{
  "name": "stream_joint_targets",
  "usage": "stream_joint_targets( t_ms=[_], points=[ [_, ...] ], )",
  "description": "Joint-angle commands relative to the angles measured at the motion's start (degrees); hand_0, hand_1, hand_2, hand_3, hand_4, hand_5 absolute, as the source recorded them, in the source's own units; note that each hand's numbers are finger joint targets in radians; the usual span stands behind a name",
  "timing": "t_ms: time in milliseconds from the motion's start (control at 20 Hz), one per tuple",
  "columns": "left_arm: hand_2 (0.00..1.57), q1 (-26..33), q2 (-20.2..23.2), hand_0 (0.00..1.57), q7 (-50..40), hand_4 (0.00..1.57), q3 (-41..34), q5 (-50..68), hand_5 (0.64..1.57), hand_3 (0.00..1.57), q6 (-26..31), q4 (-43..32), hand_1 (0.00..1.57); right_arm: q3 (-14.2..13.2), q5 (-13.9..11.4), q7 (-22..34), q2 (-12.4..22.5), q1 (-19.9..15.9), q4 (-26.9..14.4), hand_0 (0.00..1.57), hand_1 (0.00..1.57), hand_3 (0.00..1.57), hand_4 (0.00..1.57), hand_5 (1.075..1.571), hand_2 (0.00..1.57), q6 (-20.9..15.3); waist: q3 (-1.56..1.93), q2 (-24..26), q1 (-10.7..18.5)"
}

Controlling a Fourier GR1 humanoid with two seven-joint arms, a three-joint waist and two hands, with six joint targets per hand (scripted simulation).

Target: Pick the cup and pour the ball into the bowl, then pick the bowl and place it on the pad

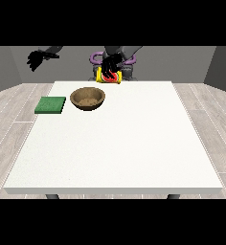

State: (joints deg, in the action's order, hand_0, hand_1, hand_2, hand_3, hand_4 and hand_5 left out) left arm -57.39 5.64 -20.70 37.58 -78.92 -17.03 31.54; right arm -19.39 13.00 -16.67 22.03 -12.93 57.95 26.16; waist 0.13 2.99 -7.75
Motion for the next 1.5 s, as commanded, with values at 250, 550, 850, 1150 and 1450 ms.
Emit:
stream_joint_targets(
  t_ms=[250,550,850,1150,1450],
  points=[
    [1.57,-2.47,-3.04,1.46,1.14,1.51,10.73,-13.01,1.178,1.57,12.41,-2.72,1.46,-0.83,0.84,0.89,1.19,-0.07,-1.26,0.0,0.0,0.0,0.0,1.571,0.0,0.89,-0.1,2.74,0.32],
    [1.57,-1.65,-1.29,1.45,2.87,1.53,9.98,-17.22,1.134,1.57,10.6,0.77,1.45,-0.06,-1.78,-2.51,-0.45,1.62,-2.76,0.0,0.0,0.0,0.0,1.569,0.0,-1.47,-0.11,0.07,4.27],
    [1.57,2.84,-2.09,1.3,-3.01,1.57,-14.47,6.82,1.19,1.57,-0.87,8.19,1.3,-1.86,0.85,3.56,-0.52,0.37,-1.54,0.0,0.0,0.0,0.22,1.565,0.0,-4.31,-0.87,0.42,7.97],
    [0.0,12.84,-5.51,0.56,2.49,0.89,-28.83,29.48,1.502,0.0,-12.07,17.82,0.56,-0.79,0.97,2.43,-4.01,1.69,-0.27,0.0,0.0,0.0,0.36,1.568,0.0,-5.04,-1.44,-2.64,9.13],
    [0.0,23.4,-5.61,0.0,16.17,0.0,-31.34,57.22,1.556,0.0,-11.25,28.52,0.0,1.78,-0.58,2.24,-7.31,-1.21,2.6,0.0,0.0,0.0,0.29,1.57,0.0,-7.73,-1.13,-7.32,6.5]
  ],
)
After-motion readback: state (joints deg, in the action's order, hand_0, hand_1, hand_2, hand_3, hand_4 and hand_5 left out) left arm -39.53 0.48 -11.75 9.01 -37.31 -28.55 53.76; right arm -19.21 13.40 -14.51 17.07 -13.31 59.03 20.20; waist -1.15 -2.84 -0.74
